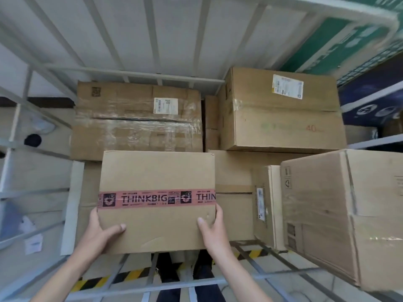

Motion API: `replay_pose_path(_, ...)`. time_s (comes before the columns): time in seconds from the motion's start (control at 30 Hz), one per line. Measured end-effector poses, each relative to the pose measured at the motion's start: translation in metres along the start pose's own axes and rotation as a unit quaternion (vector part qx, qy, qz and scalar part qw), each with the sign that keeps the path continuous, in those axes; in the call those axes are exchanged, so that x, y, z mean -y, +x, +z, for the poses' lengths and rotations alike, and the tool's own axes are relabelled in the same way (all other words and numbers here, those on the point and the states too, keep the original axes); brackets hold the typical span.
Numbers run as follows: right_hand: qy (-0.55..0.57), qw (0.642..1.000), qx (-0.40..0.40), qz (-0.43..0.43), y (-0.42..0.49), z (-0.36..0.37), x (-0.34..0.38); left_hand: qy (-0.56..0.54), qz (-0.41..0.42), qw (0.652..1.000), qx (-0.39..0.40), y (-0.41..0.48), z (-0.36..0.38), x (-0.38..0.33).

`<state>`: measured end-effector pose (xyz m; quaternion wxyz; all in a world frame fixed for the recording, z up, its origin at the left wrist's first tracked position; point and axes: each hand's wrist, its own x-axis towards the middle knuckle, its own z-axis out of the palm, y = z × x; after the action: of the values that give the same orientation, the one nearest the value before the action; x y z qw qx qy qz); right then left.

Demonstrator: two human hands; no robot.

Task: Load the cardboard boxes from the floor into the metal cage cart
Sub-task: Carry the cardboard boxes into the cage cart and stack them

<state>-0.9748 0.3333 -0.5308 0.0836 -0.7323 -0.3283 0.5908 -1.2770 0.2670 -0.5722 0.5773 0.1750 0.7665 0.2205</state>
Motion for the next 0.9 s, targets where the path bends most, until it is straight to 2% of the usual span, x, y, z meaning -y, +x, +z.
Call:
replay_pose_path(0.17, -0.053, 0.998, -0.019, -0.022, -0.003, 0.003, 0.001, 0.017, -0.038, 0.999, -0.008, 0.004, -0.003, -0.002)
replay_pose_path(0.3, -0.063, 0.998, -0.025, -0.011, -0.012, 0.004, 0.002, 0.061, -0.032, 0.997, -0.032, 0.002, -0.003, -0.004)
replay_pose_path(0.37, -0.079, 0.996, -0.029, -0.01, -0.022, 0.003, 0.006, 0.119, -0.015, 0.99, -0.072, -0.008, 0.005, -0.006)
replay_pose_path(0.47, -0.077, 0.996, -0.021, -0.026, -0.048, -0.009, 0.016, 0.257, 0.015, 0.953, -0.157, -0.041, 0.038, -0.027)
replay_pose_path(0.5, -0.066, 0.997, -0.014, -0.039, -0.061, -0.019, 0.021, 0.272, 0.028, 0.947, -0.166, -0.057, 0.055, -0.038)
replay_pose_path(0.6, -0.021, 0.992, -0.019, -0.122, -0.103, -0.075, 0.034, 0.248, 0.068, 0.963, -0.081, -0.115, 0.123, -0.071)
replay_pose_path(0.73, -0.009, 0.963, -0.129, -0.237, -0.15, -0.204, 0.042, 0.159, 0.131, 0.978, 0.043, -0.187, 0.223, -0.11)
replay_pose_path(0.83, -0.034, 0.939, -0.246, -0.237, -0.16, -0.312, 0.032, 0.077, 0.173, 0.975, 0.113, -0.221, 0.293, -0.138)
replay_pose_path(0.9, -0.07, 0.922, -0.325, -0.198, -0.15, -0.378, 0.017, 0.049, 0.174, 0.972, 0.149, -0.237, 0.338, -0.158)
